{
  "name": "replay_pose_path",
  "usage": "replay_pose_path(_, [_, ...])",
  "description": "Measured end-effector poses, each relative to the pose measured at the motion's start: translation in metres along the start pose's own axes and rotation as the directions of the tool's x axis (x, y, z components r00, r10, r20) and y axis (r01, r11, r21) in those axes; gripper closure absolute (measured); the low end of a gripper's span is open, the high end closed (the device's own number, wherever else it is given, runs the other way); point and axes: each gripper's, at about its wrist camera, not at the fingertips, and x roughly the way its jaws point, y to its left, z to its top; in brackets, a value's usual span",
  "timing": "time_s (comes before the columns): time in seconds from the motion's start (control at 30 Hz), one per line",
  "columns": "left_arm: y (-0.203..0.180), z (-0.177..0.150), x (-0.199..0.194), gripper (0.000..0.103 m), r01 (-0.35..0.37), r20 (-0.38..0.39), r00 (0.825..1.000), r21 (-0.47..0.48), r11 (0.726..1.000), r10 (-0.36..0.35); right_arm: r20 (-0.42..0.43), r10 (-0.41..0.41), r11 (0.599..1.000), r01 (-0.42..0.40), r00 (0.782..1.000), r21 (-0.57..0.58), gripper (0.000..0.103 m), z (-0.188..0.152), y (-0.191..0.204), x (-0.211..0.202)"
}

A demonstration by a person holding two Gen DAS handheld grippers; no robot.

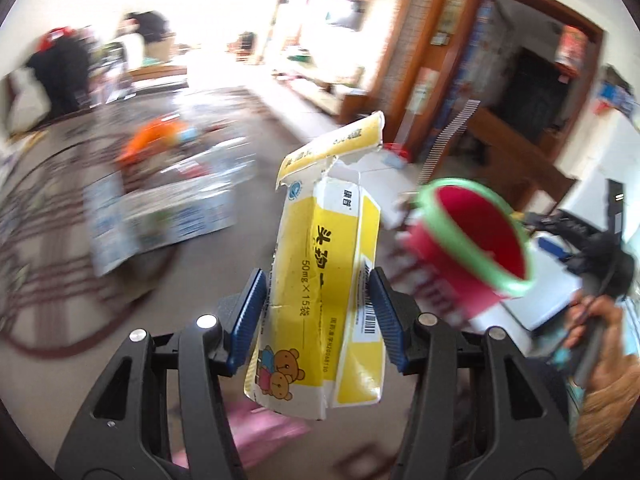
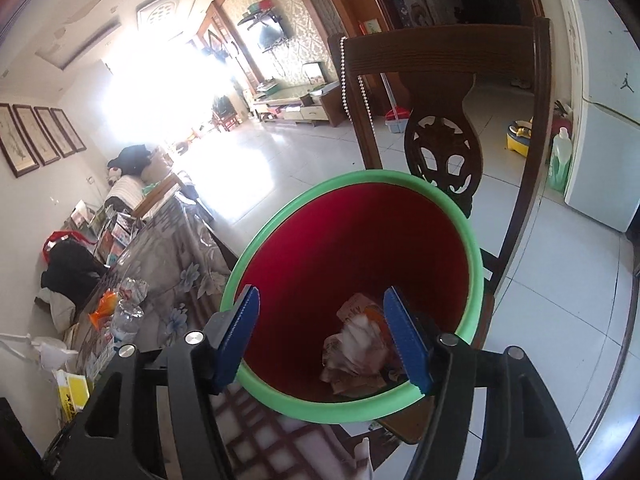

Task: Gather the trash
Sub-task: 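Open the right tool over the red bin to drop the foil, then lower the yellow box into the red bin and open the left tool, then grasp the white-and-blue snack wrapper on the table with the left tool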

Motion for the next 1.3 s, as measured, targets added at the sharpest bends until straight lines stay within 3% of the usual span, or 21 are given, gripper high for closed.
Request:
replay_pose_path(0.2, [-0.087, 0.042, 0.038, 0.052, 0.186, -0.030, 0.983, 0.129, 0.974, -0.183, 0.046, -0.018, 0.998, 0.015, 0.999, 0.058, 0.038, 0.000, -0.024, -0.022])
replay_pose_path(0.3, [-0.118, 0.063, 0.063, 0.052, 0.258, -0.063, 0.966, 0.129, 0.958, -0.252, 0.078, -0.038, 0.995, 0.030, 0.996, 0.097, 0.037, 0.001, -0.038, -0.034])
replay_pose_path(0.47, [-0.165, 0.083, 0.096, 0.052, 0.297, -0.110, 0.953, 0.164, 0.941, -0.282, 0.123, -0.081, 0.989, 0.065, 0.989, 0.133, 0.037, 0.005, -0.058, -0.055])
replay_pose_path(0.63, [-0.186, 0.082, 0.100, 0.051, 0.325, -0.116, 0.945, 0.192, 0.926, -0.307, 0.144, -0.107, 0.984, 0.084, 0.984, 0.157, 0.036, 0.006, -0.070, -0.067])
replay_pose_path(0.67, [-0.188, 0.082, 0.102, 0.049, 0.330, -0.120, 0.943, 0.192, 0.924, -0.311, 0.148, -0.109, 0.984, 0.086, 0.983, 0.158, 0.036, 0.006, -0.070, -0.068])
replay_pose_path(0.7, [-0.190, 0.082, 0.102, 0.036, 0.331, -0.126, 0.942, 0.191, 0.924, -0.311, 0.149, -0.110, 0.984, 0.086, 0.983, 0.157, 0.036, 0.006, -0.071, -0.067])
replay_pose_path(0.77, [-0.188, 0.081, 0.101, 0.025, 0.318, -0.125, 0.946, 0.196, 0.928, -0.298, 0.148, -0.106, 0.984, 0.082, 0.983, 0.158, 0.036, 0.006, -0.069, -0.068])
replay_pose_path(0.9, [-0.163, 0.077, 0.078, 0.025, 0.298, -0.073, 0.955, 0.181, 0.937, -0.289, 0.146, -0.084, 0.987, 0.062, 0.986, 0.146, 0.036, 0.006, -0.060, -0.068])
replay_pose_path(1.0, [-0.122, 0.066, 0.049, 0.025, 0.271, -0.039, 0.963, 0.120, 0.955, -0.268, 0.128, -0.049, 0.992, 0.033, 0.991, 0.118, 0.036, 0.004, -0.046, -0.064])
replay_pose_path(1.2, [-0.035, 0.033, -0.001, 0.025, 0.134, -0.015, 0.991, -0.002, 0.991, -0.134, 0.054, 0.055, 0.998, -0.056, 0.997, 0.010, 0.036, -0.010, 0.010, -0.050])
replay_pose_path(1.3, [0.011, 0.009, -0.031, 0.025, 0.030, -0.023, 0.999, -0.049, 0.998, -0.031, -0.003, 0.106, 0.992, -0.106, 0.994, -0.076, 0.036, -0.023, 0.047, -0.044])
